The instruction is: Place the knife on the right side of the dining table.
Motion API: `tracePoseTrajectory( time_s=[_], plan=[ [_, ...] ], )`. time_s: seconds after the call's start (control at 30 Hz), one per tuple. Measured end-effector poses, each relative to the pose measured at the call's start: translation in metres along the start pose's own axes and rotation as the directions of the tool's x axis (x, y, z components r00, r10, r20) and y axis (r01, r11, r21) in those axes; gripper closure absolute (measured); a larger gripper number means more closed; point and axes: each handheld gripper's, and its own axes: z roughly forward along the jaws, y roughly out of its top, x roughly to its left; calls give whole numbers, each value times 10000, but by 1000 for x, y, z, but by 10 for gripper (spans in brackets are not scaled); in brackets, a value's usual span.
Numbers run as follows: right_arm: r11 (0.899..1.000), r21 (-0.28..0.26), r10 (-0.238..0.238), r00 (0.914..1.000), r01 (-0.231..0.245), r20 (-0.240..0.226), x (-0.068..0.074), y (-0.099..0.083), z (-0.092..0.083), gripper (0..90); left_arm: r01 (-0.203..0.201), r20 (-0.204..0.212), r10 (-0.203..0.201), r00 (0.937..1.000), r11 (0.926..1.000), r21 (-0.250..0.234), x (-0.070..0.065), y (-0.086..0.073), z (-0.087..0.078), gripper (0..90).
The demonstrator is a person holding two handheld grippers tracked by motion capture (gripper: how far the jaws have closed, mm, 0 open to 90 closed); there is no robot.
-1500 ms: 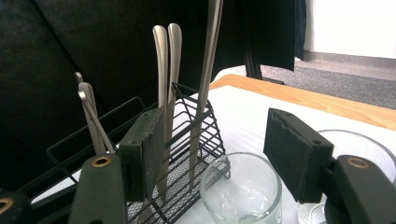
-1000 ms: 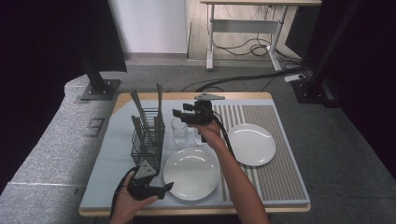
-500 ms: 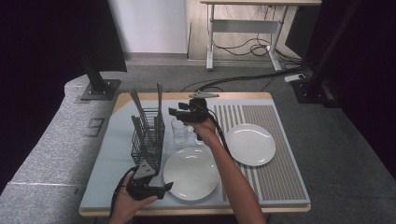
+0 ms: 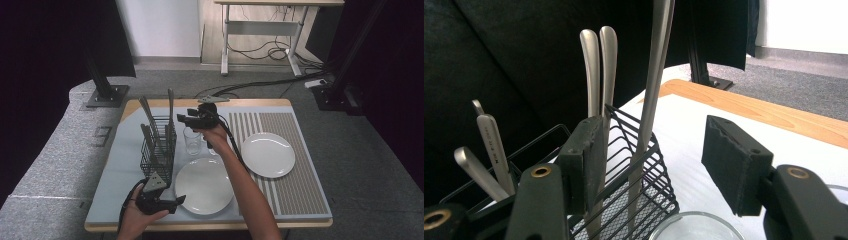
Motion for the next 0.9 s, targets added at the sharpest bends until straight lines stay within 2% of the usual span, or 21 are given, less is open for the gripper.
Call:
tracePoseTrajectory(
  time_s=[0.9],
  plan=[
    [10000,29,15,10000,-15,-29,-1,3,19,466,-7,-17,7,10000,10000,-12,1,0,-1,256]
  ],
)
